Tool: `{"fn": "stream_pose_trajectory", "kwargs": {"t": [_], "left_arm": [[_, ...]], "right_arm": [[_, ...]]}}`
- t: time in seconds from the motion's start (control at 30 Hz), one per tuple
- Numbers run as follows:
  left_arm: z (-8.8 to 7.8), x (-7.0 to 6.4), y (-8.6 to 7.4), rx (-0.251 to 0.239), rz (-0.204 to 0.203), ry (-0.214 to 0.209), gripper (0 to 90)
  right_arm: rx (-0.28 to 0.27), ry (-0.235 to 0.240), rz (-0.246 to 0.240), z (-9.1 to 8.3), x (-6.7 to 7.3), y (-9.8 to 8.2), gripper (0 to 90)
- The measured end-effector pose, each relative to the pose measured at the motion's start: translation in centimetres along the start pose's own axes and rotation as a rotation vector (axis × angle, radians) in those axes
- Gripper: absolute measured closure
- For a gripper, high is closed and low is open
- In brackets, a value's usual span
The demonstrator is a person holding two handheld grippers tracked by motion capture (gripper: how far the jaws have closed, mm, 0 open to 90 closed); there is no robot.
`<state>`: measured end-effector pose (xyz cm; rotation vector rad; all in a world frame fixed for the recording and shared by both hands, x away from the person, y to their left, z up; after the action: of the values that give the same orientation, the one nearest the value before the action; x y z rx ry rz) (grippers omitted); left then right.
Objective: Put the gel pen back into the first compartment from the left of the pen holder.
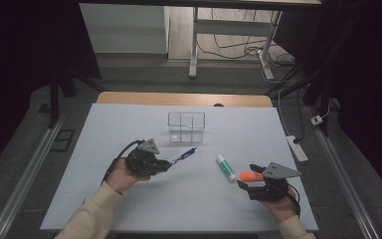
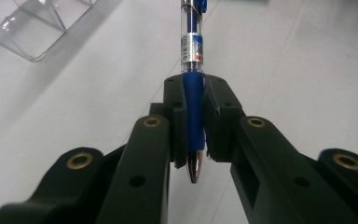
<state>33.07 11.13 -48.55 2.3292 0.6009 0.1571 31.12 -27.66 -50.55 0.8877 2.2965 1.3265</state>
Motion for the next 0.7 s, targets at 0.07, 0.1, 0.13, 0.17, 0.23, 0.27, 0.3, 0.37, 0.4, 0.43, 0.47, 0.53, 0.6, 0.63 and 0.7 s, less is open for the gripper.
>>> {"fn": "stream_pose_trajectory", "kwargs": {"t": [0.07, 0.1, 0.13, 0.17, 0.23, 0.27, 0.3, 0.37, 0.4, 0.43, 0.47, 0.53, 0.6, 0.63, 0.7], "left_arm": [[0.3, -0.1, 0.1, 0.014, 0.007, 0.004, 79.6], [0.5, -0.1, 0.1, 0.02, 0.009, 0.003, 79.6], [0.6, -0.2, 0.2, 0.023, 0.01, 0.003, 79.6], [0.8, -0.2, 0.2, 0.029, 0.015, 0.003, 79.6], [1.0, -0.4, 0.4, 0.036, 0.014, -0.001, 79.6], [1.1, -0.5, 0.5, 0.034, 0.016, -0.003, 79.6], [1.1, -0.6, 0.7, 0.033, 0.02, -0.006, 79.6], [1.1, -0.8, 1.0, 0.032, 0.028, -0.006, 79.6], [1.2, -1.0, 1.1, 0.031, 0.029, -0.007, 79.5], [1.2, -1.0, 1.2, 0.038, 0.036, -0.01, 79.5], [1.3, -1.1, 1.3, 0.041, 0.039, -0.012, 79.6], [1.5, -1.2, 1.4, 0.048, 0.043, -0.014, 79.5], [1.7, -1.4, 1.5, 0.053, 0.045, -0.017, 79.6], [1.8, -1.4, 1.5, 0.058, 0.051, -0.015, 79.5], [2.0, -1.7, 1.6, 0.063, 0.064, -0.016, 79.5]], "right_arm": [[0.004, 0.008, -0.007, 0.2, 0.2, 0.1, 22.9], [0.003, 0.011, -0.01, 0.3, 0.3, 0.2, 22.9], [0.003, 0.013, -0.016, 0.4, 0.4, 0.3, 22.6], [-0.001, 0.018, -0.017, 0.5, 0.5, 0.5, 22.2], [-0.006, 0.021, -0.024, 0.8, 0.7, 0.8, 21.9], [-0.007, 0.025, -0.028, 0.9, 0.8, 0.9, 21.9], [-0.009, 0.032, -0.03, 1.1, 1.0, 1.1, 21.9], [-0.016, 0.042, -0.037, 1.4, 1.3, 1.4, 22.1], [-0.021, 0.048, -0.039, 1.5, 1.4, 1.5, 22.2], [-0.022, 0.047, -0.042, 1.7, 1.6, 1.7, 22.2], [-0.021, 0.049, -0.048, 1.8, 1.8, 1.8, 22.2], [-0.024, 0.058, -0.056, 2.1, 2.2, 2.3, 22.2], [-0.024, 0.064, -0.065, 2.4, 2.6, 2.8, 22.5], [-0.026, 0.07, -0.07, 2.5, 2.8, 3.1, 22.8], [-0.017, 0.078, -0.086, 2.9, 3.3, 3.6, 23.3]]}}
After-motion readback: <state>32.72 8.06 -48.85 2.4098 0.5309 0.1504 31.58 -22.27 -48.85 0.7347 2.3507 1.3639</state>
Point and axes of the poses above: each handheld gripper's, and its own axes: z roughly forward along the jaws, y roughly out of its top, x roughly to its left, the point moved 2 cm from there along z, roughly forward along the jaws, and after that the axes turned 5 degrees about z, right-handed, at the moved point
